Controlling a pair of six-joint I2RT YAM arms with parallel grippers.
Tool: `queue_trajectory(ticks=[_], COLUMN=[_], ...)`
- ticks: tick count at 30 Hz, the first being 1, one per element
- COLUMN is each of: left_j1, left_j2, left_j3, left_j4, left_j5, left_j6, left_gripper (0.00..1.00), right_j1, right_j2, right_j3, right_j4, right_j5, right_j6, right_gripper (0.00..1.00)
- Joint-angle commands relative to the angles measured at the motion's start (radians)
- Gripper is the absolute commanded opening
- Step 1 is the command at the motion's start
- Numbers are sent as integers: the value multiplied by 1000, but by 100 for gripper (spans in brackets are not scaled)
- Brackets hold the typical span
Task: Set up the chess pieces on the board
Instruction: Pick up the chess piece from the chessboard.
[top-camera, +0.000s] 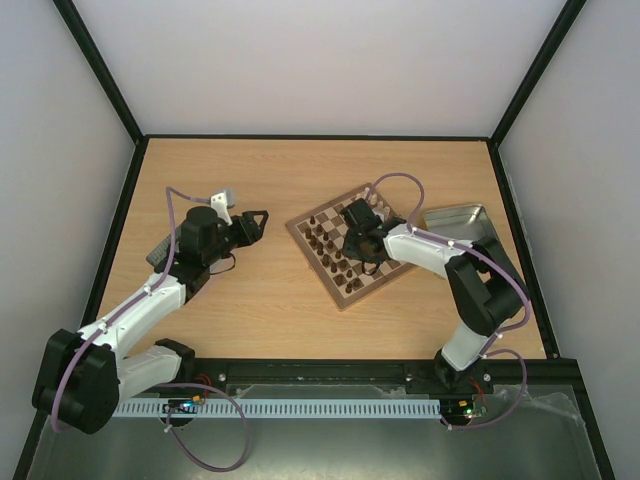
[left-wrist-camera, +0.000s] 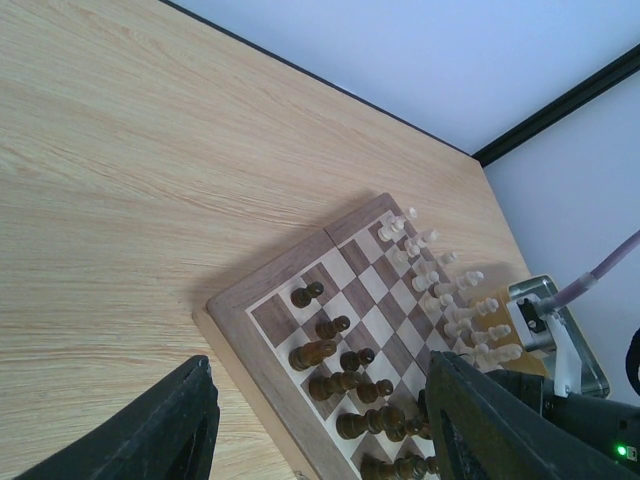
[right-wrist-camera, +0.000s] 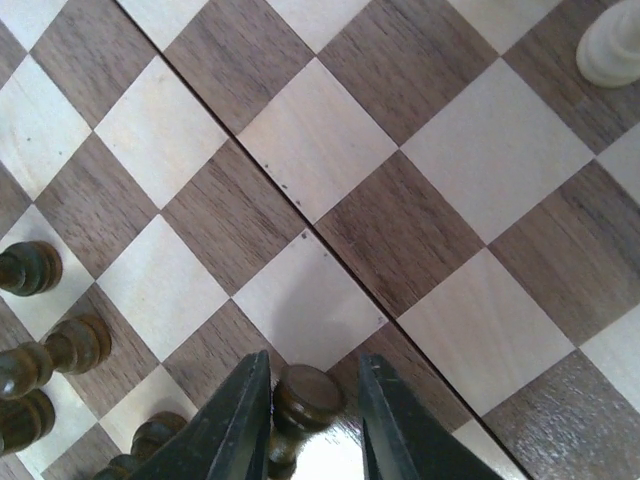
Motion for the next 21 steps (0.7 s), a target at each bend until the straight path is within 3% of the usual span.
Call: queue_trajectory(ticks=[1,7,14,21], left_j1=[7,7,-23,-182], left_j2=[-1,-1,22,106], left_j3=[-11,-12,-8,24], left_j4=[26,49,81,183], left_j5=[26,69,95,128], left_j6=[10,24,44,90], left_gripper=[59,59,60,63], right_j1=[-5,-6,-34,-70], right_j2=[16,7,-113,-276], right_j3=[-8,-29,-93,-163], right_j4=[15,43,137,273], right_j5=[17,58,84,-94], right_j6=[30,78,184,334], right_gripper=[21,10,6,6])
